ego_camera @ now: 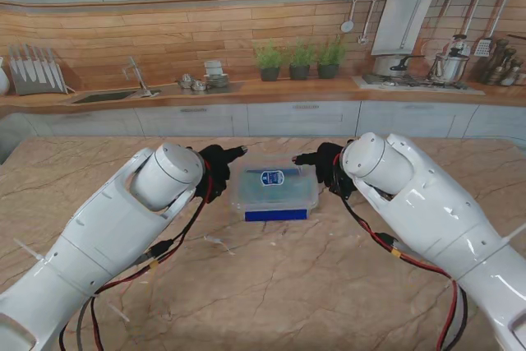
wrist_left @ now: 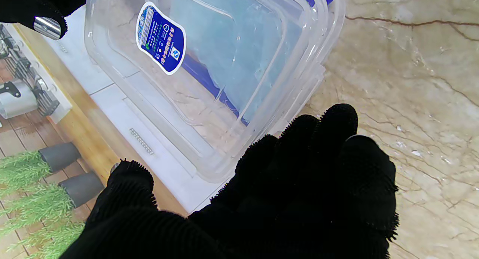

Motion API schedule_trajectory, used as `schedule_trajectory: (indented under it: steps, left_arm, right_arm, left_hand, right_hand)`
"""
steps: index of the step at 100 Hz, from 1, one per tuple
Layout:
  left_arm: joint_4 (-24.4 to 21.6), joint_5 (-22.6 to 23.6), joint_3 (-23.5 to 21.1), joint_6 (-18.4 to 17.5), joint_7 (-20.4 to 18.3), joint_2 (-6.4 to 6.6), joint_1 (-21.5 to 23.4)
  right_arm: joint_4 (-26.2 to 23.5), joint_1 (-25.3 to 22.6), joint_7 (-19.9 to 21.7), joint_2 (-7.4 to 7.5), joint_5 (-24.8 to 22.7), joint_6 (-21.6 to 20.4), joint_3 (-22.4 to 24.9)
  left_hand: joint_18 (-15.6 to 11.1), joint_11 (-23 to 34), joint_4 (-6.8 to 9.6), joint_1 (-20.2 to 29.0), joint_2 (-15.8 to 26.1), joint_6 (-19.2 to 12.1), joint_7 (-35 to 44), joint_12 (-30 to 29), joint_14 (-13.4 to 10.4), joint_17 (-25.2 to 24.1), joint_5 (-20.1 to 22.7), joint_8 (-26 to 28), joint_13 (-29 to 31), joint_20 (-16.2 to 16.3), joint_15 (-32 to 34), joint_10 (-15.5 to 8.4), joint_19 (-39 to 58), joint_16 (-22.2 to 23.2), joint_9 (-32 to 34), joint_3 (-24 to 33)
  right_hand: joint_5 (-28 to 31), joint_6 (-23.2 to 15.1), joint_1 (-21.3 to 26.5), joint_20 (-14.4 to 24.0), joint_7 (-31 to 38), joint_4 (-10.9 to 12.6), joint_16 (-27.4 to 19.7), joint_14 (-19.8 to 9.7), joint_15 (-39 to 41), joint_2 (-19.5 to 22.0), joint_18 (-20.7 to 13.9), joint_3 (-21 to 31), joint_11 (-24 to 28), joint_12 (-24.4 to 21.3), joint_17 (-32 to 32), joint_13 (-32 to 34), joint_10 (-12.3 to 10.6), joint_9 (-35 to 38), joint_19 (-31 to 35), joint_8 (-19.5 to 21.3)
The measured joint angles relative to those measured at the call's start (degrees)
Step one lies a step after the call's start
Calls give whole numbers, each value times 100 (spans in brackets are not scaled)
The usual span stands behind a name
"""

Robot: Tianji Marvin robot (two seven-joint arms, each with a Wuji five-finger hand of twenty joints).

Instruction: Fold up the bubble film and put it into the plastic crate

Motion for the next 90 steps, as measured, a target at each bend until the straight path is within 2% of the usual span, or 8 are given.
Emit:
schedule_trajectory:
  steps: [15, 48, 90]
  left_arm:
    - [208, -75, 87, -42, -6, -51, -147]
    - [679, -233, 229, -93, 10, -219, -409]
    - [1105, -288, 316, -124, 87, -363, -552]
  right_arm:
    - [104, 66, -14, -19, -26, 1, -82]
    - [572, 265, -148, -157, 86, 2, -254]
    - [1021, 441, -355, -338, 222, 44, -457]
  left_hand:
    - [0, 0, 0, 0, 0, 0, 0, 0, 0, 0, 0, 0, 0, 1, 0, -2, 0, 0, -1, 0]
    - [0, 0, 0, 0, 0, -48, 0, 0, 0, 4, -1, 3, 0, 1, 0, -53, -1, -1, -2, 0]
    - [-29, 0, 0, 1, 0, -263, 0, 0, -34, 4, -1, 71, 1, 2, 0, -262, -1, -1, -14, 0]
  right_hand:
    - [0, -6, 0, 0, 0, 0, 0, -3, 0, 0, 0, 0, 0, 0, 0, 0, 0, 0, 0, 7]
    - [-4, -52, 0, 0, -62, 0, 0, -30, 0, 0, 0, 0, 0, 0, 0, 0, -25, 0, 0, 7]
    - [-107, -228, 0, 0, -207, 0, 0, -104, 0, 0, -50, 0, 18, 0, 0, 0, -99, 1, 3, -44]
